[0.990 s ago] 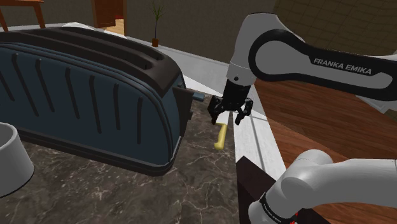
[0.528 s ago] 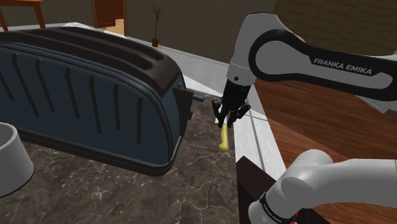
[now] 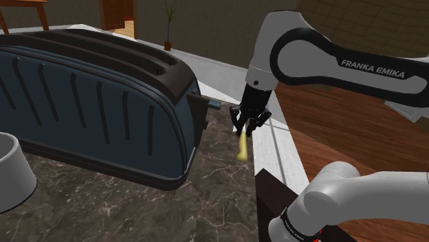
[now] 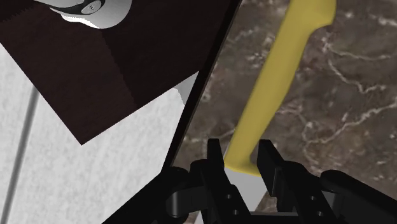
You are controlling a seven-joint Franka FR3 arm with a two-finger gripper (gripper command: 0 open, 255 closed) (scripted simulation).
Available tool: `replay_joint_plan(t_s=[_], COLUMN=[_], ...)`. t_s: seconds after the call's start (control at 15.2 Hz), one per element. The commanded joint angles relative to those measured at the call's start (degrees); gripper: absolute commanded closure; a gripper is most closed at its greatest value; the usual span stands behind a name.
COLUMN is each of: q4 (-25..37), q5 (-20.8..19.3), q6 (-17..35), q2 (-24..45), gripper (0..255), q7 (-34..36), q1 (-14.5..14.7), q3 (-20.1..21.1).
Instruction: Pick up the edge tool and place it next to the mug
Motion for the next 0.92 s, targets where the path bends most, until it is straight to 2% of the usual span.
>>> replay_joint_plan(t_s=[0.0,0.86], q4=[1.44,13.11], q5=[-0.25,-1.55], q6=[-1.26,-10.36], q2=[0.21,2.79], gripper=[255,255], q7=[0.03,0.76], q1=[-0.12,-0.79], q3=[-0.26,-1.52])
